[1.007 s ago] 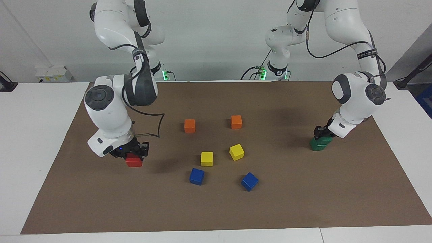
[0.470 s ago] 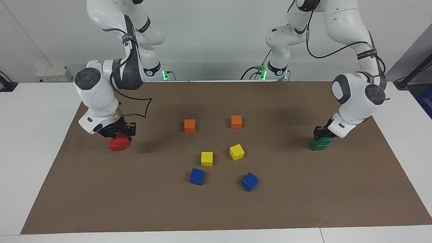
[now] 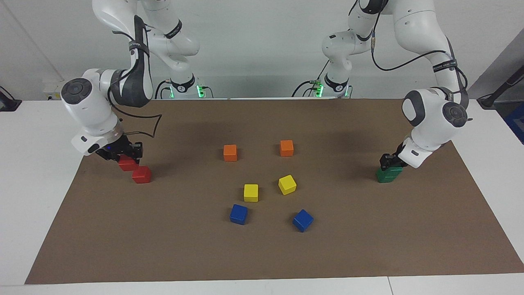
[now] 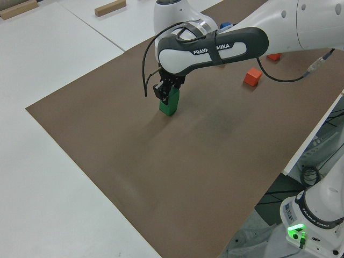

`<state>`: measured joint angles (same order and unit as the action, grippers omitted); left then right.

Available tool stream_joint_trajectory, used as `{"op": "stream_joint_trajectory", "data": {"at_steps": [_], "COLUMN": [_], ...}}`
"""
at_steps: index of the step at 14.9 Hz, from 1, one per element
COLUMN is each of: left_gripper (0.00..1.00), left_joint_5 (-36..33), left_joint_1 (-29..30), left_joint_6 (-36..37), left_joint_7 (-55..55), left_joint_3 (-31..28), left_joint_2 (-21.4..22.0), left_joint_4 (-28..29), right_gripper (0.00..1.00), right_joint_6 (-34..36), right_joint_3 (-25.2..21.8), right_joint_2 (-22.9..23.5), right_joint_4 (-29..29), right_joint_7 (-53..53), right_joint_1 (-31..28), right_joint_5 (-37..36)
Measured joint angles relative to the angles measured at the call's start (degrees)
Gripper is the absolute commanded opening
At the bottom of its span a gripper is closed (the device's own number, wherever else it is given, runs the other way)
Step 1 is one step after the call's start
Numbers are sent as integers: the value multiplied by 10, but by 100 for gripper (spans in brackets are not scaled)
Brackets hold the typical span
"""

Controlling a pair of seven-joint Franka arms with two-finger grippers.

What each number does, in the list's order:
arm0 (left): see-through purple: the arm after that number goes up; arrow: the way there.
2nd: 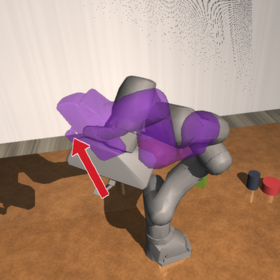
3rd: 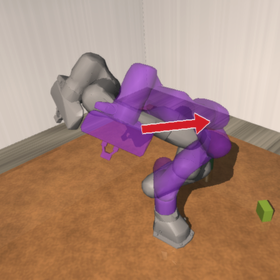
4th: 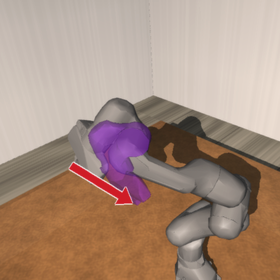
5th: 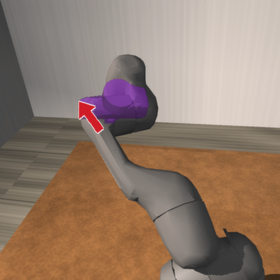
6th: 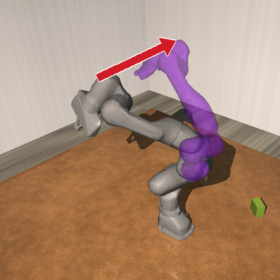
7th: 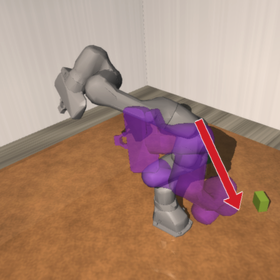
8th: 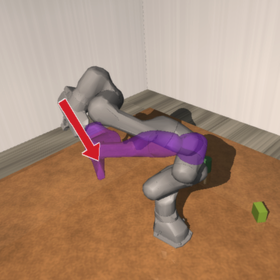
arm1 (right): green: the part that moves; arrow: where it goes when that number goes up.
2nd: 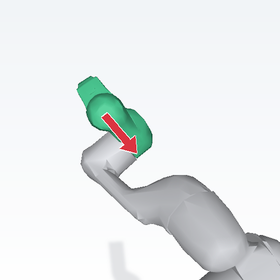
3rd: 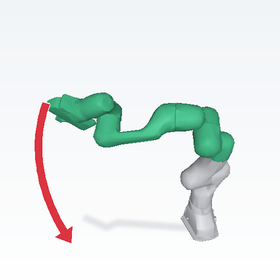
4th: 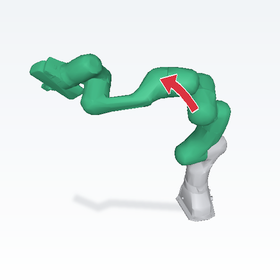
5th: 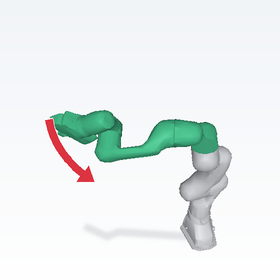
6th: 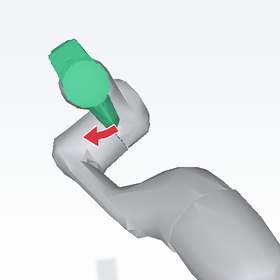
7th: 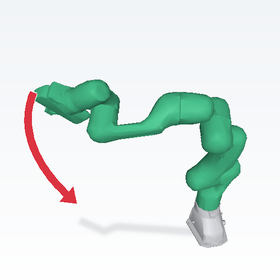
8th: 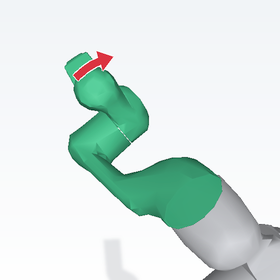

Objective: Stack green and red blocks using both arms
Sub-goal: 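Lower the second red block onto the placed red with the right gripper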

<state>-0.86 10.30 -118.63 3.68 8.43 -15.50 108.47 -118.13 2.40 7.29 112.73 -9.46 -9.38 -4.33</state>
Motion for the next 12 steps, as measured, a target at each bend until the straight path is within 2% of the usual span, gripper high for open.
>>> {"op": "stream_joint_trajectory", "data": {"at_steps": [8, 12], "left_gripper": [100, 100], "left_joint_5": [0, 0], "left_joint_1": [0, -1], "left_joint_6": [0, 58], "left_joint_7": [-2, -2], "left_joint_3": [1, 1], "left_joint_2": [9, 35], "left_joint_4": [-5, -31], "right_gripper": [0, 0], "right_joint_6": [-25, -46], "right_joint_3": [2, 2], "right_joint_2": [10, 22], "right_joint_4": [12, 13], "right_joint_7": [0, 1], "right_joint_1": [0, 0], "right_joint_5": [1, 2]}}
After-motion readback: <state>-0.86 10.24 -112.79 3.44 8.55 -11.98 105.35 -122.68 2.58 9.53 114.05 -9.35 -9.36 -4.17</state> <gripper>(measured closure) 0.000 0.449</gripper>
